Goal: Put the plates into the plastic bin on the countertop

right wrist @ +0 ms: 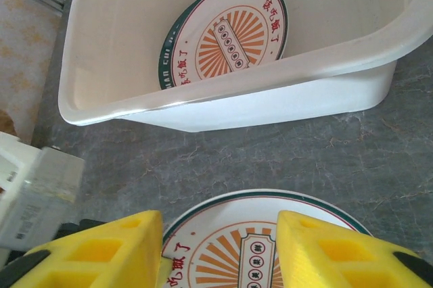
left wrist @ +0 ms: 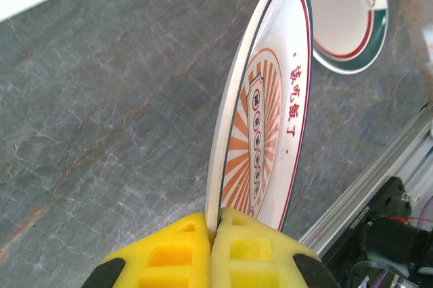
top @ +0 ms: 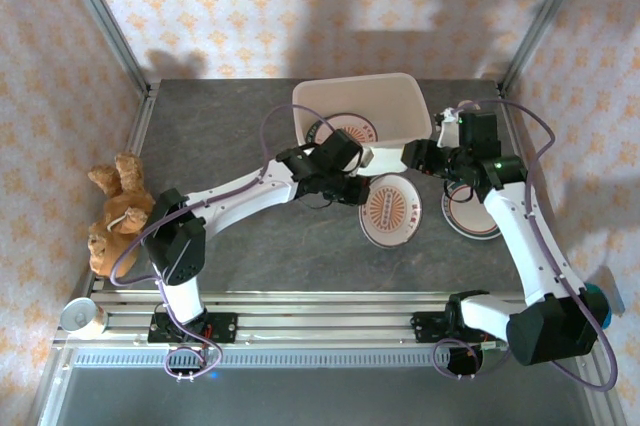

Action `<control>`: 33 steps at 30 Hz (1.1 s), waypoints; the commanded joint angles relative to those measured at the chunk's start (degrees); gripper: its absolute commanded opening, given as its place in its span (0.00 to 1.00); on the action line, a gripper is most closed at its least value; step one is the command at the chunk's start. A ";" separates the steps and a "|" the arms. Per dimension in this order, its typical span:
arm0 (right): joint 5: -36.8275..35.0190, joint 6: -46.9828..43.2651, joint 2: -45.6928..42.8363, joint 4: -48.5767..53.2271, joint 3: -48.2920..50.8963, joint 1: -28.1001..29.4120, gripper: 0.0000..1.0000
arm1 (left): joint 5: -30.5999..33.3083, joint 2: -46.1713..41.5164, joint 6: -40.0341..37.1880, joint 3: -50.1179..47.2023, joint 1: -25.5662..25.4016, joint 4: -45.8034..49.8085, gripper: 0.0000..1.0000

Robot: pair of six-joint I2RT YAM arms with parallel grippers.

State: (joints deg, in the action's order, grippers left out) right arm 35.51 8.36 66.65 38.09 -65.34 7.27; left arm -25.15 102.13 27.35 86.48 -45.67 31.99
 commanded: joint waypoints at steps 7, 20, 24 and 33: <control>1.17 -2.64 -1.18 4.53 -5.67 -3.31 0.54 | -4.25 -6.06 1.22 8.45 4.66 2.03 0.00; 7.59 -2.49 4.29 8.14 -15.11 -8.05 0.58 | -12.22 -3.84 8.24 19.02 15.17 -0.94 0.00; 10.20 -0.44 6.81 5.23 -15.23 -8.15 0.57 | -14.81 -2.43 10.92 20.74 16.90 -3.50 0.00; 15.78 6.45 11.62 -5.31 -14.06 -8.15 0.48 | -18.59 0.60 13.24 23.24 18.66 -5.31 0.00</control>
State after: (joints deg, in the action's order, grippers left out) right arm 48.51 11.68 77.73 38.17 -79.31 -0.71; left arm -40.36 101.91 38.83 106.89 -27.62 31.38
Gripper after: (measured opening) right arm 0.490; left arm 0.050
